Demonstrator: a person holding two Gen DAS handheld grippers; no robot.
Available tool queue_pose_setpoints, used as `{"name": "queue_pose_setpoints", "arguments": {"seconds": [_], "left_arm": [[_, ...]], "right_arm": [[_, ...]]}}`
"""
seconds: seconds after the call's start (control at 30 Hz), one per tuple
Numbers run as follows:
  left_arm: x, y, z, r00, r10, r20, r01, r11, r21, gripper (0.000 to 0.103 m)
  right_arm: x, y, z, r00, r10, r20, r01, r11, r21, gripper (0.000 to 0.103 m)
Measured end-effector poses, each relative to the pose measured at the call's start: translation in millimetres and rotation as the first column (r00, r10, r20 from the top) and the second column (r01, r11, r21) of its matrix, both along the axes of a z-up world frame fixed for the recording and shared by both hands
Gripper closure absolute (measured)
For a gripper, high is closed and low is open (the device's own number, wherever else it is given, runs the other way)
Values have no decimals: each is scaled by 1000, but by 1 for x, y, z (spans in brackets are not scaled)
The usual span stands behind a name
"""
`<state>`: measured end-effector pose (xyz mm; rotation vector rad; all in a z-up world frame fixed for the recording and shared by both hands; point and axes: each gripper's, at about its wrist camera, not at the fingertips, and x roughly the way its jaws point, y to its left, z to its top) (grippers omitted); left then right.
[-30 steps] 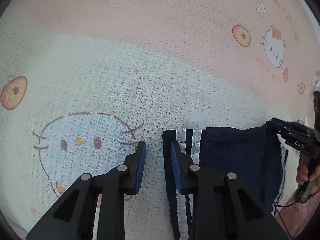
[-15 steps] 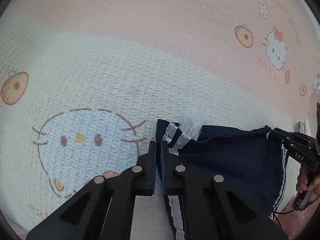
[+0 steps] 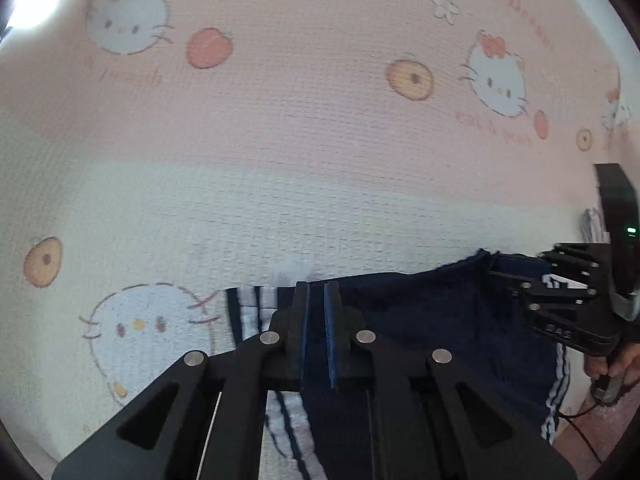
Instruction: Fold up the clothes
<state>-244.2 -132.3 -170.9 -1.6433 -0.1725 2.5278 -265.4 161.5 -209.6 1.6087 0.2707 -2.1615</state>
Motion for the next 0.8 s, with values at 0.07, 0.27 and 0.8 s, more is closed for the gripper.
{"name": "queue_pose_setpoints", "arguments": {"seconds": [0.07, 0.27, 0.8], "left_arm": [[-13, 21, -10, 993, -119, 26, 117, 991, 71, 94], [-51, 89, -30, 917, -398, 24, 392, 912, 122, 94], [-41, 67, -34, 968, -245, 61, 227, 951, 211, 99]], "right_arm": [[3, 6, -7, 1000, -8, 29, 8, 1000, 3, 78], [16, 43, -4, 995, -48, 89, 54, 997, -62, 77], [21, 89, 33, 996, -89, -10, 84, 967, -241, 69]]}}
